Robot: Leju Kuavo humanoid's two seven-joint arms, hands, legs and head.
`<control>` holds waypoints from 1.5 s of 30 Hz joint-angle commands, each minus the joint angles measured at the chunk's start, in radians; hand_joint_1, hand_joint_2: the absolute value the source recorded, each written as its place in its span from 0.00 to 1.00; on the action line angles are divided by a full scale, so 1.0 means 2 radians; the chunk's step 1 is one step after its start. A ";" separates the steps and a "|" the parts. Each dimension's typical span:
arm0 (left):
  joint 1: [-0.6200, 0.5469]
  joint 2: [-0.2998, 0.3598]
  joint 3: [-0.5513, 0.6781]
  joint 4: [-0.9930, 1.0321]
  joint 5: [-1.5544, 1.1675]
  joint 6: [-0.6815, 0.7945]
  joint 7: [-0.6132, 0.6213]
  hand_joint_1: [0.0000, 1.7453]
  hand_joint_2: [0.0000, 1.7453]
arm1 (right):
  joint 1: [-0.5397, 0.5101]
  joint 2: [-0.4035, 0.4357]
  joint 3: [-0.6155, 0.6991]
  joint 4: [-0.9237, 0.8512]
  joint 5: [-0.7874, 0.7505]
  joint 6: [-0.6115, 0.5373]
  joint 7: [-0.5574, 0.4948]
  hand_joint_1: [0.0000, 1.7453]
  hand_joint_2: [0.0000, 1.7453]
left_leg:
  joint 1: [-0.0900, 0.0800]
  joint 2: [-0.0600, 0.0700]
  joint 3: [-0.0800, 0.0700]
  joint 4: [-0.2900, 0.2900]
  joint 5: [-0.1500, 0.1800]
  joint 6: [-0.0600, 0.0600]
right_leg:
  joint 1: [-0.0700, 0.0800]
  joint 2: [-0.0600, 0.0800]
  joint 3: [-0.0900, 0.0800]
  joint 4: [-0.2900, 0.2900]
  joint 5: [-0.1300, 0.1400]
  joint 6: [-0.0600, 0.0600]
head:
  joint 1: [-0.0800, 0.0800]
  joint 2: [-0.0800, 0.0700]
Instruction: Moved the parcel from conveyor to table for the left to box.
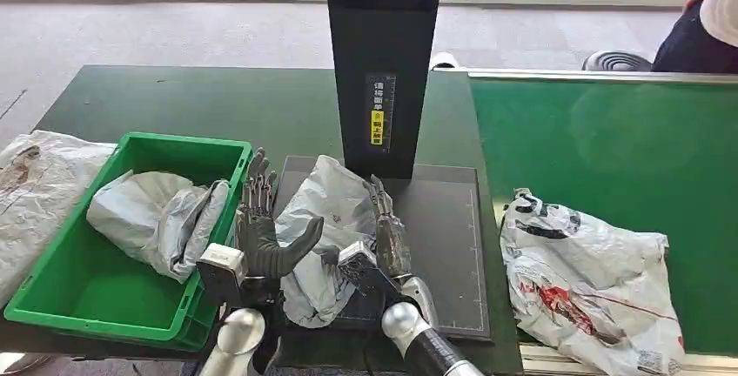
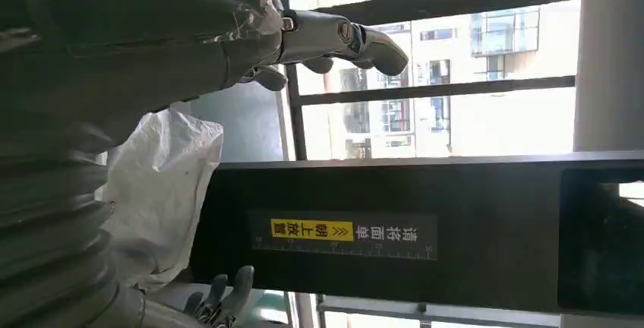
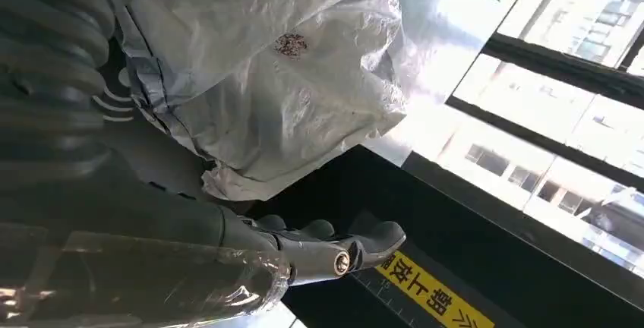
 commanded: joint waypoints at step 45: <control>-0.002 -0.010 -0.011 0.012 0.000 0.002 0.003 0.00 1.00 | -0.012 -0.006 -0.020 0.005 -0.002 0.002 0.001 0.00 1.00 | 0.000 -0.001 0.001 -0.001 0.000 0.000 | 0.000 -0.001 0.001 -0.001 0.000 0.000 | 0.000 0.000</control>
